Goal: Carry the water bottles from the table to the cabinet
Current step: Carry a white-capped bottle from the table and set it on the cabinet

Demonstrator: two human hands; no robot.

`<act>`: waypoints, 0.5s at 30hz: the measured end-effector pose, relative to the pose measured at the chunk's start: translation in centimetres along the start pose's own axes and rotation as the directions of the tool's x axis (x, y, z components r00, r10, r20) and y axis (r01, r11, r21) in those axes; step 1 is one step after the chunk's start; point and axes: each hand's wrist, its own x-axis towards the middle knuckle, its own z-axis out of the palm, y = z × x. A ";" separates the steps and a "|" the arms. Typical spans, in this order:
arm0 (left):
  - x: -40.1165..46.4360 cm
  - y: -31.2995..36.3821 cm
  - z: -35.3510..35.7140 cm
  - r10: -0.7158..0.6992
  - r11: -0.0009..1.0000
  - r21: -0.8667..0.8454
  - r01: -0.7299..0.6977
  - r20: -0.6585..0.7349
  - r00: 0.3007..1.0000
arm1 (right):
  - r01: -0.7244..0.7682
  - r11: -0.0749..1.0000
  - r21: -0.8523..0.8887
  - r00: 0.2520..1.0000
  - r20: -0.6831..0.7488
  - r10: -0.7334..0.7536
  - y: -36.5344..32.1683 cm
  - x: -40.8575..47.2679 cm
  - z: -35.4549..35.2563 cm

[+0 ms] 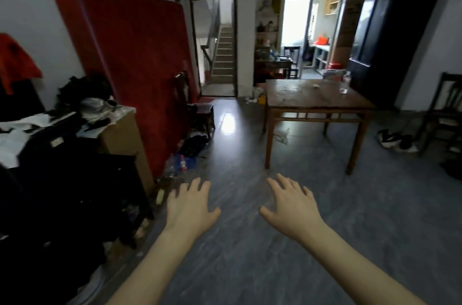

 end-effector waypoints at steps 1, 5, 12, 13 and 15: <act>0.6 2.5 0.4 0.022 1.000 0.002 -0.022 0.020 1.000 | -0.032 0.999 0.002 0.999 0.013 0.032 2.4 -0.3 0.0; 2.3 11.4 2.0 0.130 0.991 -0.002 -0.130 0.092 0.987 | -0.167 0.986 0.015 0.983 0.078 0.166 10.8 -1.8 0.5; 5.0 22.0 4.2 0.290 0.954 0.009 -0.298 0.210 0.934 | -0.321 0.947 0.019 0.938 0.142 0.315 20.2 -3.2 0.9; 5.6 23.1 4.5 0.308 0.948 0.010 -0.317 0.216 0.927 | -0.336 0.942 0.019 0.933 0.142 0.330 21.1 -3.1 1.0; 6.8 25.0 5.2 0.338 0.937 0.007 -0.348 0.223 0.914 | -0.362 0.932 0.014 0.922 0.151 0.356 22.6 -2.6 1.3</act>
